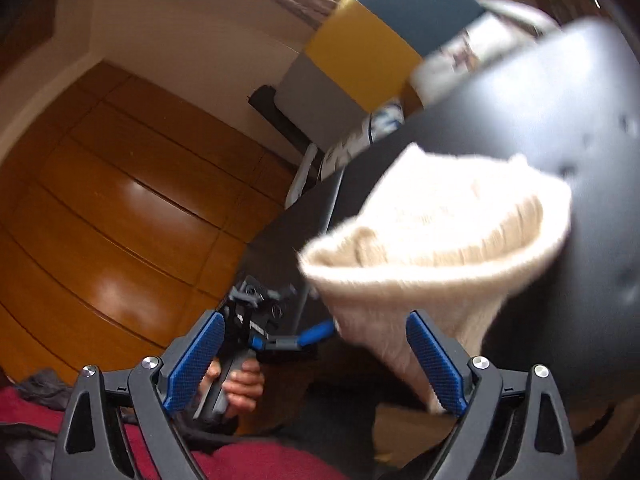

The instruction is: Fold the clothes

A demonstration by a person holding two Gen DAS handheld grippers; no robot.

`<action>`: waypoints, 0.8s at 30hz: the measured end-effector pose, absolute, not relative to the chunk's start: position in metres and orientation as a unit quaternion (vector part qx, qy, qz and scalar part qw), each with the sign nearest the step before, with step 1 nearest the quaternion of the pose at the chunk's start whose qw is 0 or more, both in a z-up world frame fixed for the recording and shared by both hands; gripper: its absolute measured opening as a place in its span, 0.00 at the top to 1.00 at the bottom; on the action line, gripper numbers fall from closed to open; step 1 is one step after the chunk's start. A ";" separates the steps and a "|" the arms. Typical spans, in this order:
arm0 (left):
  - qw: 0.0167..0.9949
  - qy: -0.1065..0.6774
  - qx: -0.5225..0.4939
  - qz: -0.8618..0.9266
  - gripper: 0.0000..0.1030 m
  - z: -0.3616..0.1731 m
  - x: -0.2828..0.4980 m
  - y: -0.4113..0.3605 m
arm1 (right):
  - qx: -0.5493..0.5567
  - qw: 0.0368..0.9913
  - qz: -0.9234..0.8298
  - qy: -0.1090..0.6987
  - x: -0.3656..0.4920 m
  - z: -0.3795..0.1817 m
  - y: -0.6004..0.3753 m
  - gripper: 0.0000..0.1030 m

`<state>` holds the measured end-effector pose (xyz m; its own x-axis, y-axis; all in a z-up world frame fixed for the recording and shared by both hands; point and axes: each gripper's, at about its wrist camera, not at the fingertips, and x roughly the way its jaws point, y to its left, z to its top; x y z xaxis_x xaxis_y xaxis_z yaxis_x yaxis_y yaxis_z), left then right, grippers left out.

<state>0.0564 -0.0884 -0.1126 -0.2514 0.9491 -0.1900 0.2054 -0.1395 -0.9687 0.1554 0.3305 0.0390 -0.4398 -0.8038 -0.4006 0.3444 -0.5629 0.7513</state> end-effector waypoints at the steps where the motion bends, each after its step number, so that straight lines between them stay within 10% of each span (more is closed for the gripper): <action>1: 0.335 -0.567 -0.518 0.545 0.33 -0.117 0.055 -0.082 | 0.378 0.369 -0.800 -0.284 0.150 0.048 0.324 0.08; 12: 0.265 -0.640 -0.488 0.532 0.28 -0.146 0.044 -0.086 | 0.541 0.393 -0.719 -0.191 0.082 0.004 0.243 0.08; 19: 0.255 -0.636 -0.437 0.583 0.49 -0.138 0.039 -0.104 | 0.560 0.311 -0.713 -0.285 0.100 -0.055 0.297 0.08; 24: 0.244 -0.670 -0.439 0.547 0.43 -0.153 0.036 -0.106 | 0.495 0.348 -0.723 -0.334 0.095 -0.027 0.306 0.08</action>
<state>0.0357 -0.1055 -0.1526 -0.4956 0.8547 -0.1545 0.3215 0.0153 -0.9468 0.0955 0.3061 -0.0274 -0.2674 -0.8338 -0.4831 0.1732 -0.5347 0.8271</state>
